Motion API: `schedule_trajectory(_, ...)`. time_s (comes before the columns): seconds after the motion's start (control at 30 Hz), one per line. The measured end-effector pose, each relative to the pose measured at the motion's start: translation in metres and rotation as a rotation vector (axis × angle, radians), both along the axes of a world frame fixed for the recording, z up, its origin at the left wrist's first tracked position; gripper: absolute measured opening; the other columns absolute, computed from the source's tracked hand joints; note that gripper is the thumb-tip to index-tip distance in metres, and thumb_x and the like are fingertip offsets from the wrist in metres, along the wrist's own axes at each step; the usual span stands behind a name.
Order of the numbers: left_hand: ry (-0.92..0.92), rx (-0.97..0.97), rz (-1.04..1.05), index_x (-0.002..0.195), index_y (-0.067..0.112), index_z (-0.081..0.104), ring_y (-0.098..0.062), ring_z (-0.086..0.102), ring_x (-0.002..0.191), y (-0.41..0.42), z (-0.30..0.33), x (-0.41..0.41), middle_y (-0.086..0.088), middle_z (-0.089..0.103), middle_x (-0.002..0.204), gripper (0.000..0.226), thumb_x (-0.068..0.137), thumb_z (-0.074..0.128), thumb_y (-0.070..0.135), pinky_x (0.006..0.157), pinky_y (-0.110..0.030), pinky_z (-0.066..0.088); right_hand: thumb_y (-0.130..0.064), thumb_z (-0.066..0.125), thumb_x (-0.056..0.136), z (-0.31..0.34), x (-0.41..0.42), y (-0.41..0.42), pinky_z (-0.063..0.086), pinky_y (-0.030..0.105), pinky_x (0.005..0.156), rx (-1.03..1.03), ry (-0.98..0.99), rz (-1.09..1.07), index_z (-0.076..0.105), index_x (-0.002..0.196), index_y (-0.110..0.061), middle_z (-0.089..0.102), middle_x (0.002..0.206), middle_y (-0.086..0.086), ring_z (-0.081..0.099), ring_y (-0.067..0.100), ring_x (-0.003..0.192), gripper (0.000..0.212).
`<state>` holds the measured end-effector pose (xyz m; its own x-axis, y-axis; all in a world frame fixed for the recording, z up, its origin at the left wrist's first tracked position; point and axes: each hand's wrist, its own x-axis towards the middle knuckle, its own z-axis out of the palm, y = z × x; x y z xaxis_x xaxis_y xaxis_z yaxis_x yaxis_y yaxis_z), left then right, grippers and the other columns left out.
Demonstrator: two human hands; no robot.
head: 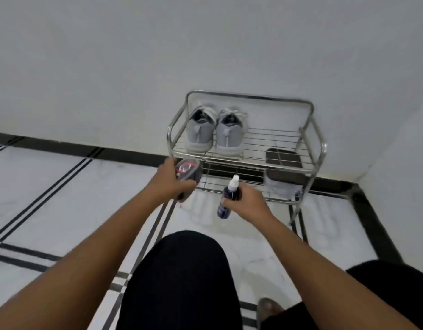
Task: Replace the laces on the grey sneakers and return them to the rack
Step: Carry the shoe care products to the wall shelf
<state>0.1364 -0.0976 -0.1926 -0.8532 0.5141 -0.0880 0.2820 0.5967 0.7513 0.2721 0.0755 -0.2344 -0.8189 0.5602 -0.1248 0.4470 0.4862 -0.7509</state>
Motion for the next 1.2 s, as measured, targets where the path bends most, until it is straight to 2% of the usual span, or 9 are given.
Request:
schedule_trajectory(0.2,0.129,-0.009,-0.088,0.116,0.013,0.051,-0.02,0.057,0.089,0.038,0.082,0.053,-0.005,0.058,0.108,0.053,0.074,0.075,0.034,0.056,-0.024,0.042,-0.028,0.074,0.078,0.079,0.059,0.033,0.044,0.028,0.075,0.093,0.139,-0.094,0.063,0.112,-0.023,0.065,0.101,-0.005,0.06,0.016,0.095,0.036)
schedule_trajectory(0.37,0.12,0.012,0.021,0.117,0.015,0.052,-0.022,0.057,0.094,0.053,0.046,0.068,-0.006,0.058,0.114,0.061,0.064,0.072,0.038,0.068,-0.029,0.044,-0.028,0.075,0.079,0.074,0.062,0.046,0.041,0.025,0.073,0.087,0.193,-0.14,0.063,0.113,-0.022,0.064,0.099,-0.006,0.059,0.015,0.093,0.036)
schedule_trajectory(0.5,0.19,-0.008,0.114,0.118,0.017,0.052,-0.023,0.054,0.101,0.058,0.005,0.051,-0.003,0.048,0.118,0.058,0.068,0.071,0.037,0.078,-0.032,0.043,-0.026,0.075,0.078,0.048,0.033,0.062,0.037,0.016,0.059,0.058,0.156,-0.118,0.064,0.106,-0.023,0.064,0.093,-0.009,0.061,0.012,0.089,0.03)
schedule_trajectory(0.73,0.317,0.092,0.237,0.129,0.025,0.047,-0.014,0.053,0.094,0.075,-0.022,0.003,0.011,0.034,0.114,0.063,0.072,0.075,0.028,0.074,-0.025,0.044,-0.035,0.077,0.075,0.02,-0.021,0.082,0.05,0.021,0.074,0.072,0.114,0.01,0.065,0.105,-0.029,0.068,0.093,-0.014,0.062,0.004,0.086,0.033)
schedule_trajectory(0.83,0.215,0.081,0.241,0.131,0.024,0.044,-0.009,0.052,0.096,0.078,-0.033,-0.007,0.015,0.034,0.113,0.069,0.071,0.078,0.024,0.076,-0.024,0.045,-0.036,0.079,0.075,-0.001,-0.032,0.083,0.044,0.008,0.076,-0.019,-0.007,0.076,0.063,0.112,-0.034,0.066,0.1,-0.02,0.06,-0.002,0.091,0.04)
schedule_trajectory(0.93,0.112,0.083,0.286,0.126,0.022,0.046,-0.004,0.052,0.099,0.075,-0.035,-0.016,0.016,0.037,0.112,0.066,0.069,0.08,0.018,0.08,-0.025,0.047,-0.036,0.079,0.076,-0.014,-0.04,0.08,0.049,0.015,0.084,-0.139,-0.081,0.086,0.065,0.111,-0.034,0.068,0.101,-0.019,0.062,-0.001,0.095,0.038)
schedule_trajectory(1.0,0.057,0.066,0.355,0.124,0.018,0.047,-0.009,0.052,0.103,0.069,-0.033,-0.017,0.013,0.038,0.113,0.064,0.069,0.08,0.015,0.084,-0.028,0.049,-0.035,0.079,0.076,-0.011,-0.041,0.072,0.05,0.018,0.087,-0.23,-0.107,0.047,0.066,0.108,-0.035,0.068,0.098,-0.021,0.062,-0.002,0.096,0.034)
schedule_trajectory(1.13,-0.045,0.034,0.462,0.126,0.017,0.046,-0.011,0.051,0.105,0.058,0.0,0.0,0.012,0.04,0.113,0.064,0.072,0.079,0.015,0.087,-0.027,0.047,-0.025,0.078,0.078,0.032,-0.038,0.059,0.049,0.013,0.087,-0.347,-0.132,-0.003,0.058,0.097,-0.053,0.063,0.094,-0.034,0.061,-0.005,0.096,0.039)
schedule_trajectory(1.2,-0.104,0.031,0.506,0.126,0.017,0.048,-0.007,0.05,0.102,0.053,0.04,0.017,0.01,0.042,0.113,0.062,0.072,0.079,0.014,0.087,-0.025,0.045,-0.024,0.078,0.078,0.077,-0.035,0.058,0.048,0.013,0.088,-0.371,-0.151,0.015,0.061,0.103,-0.048,0.063,0.097,-0.033,0.061,-0.002,0.099,0.038)
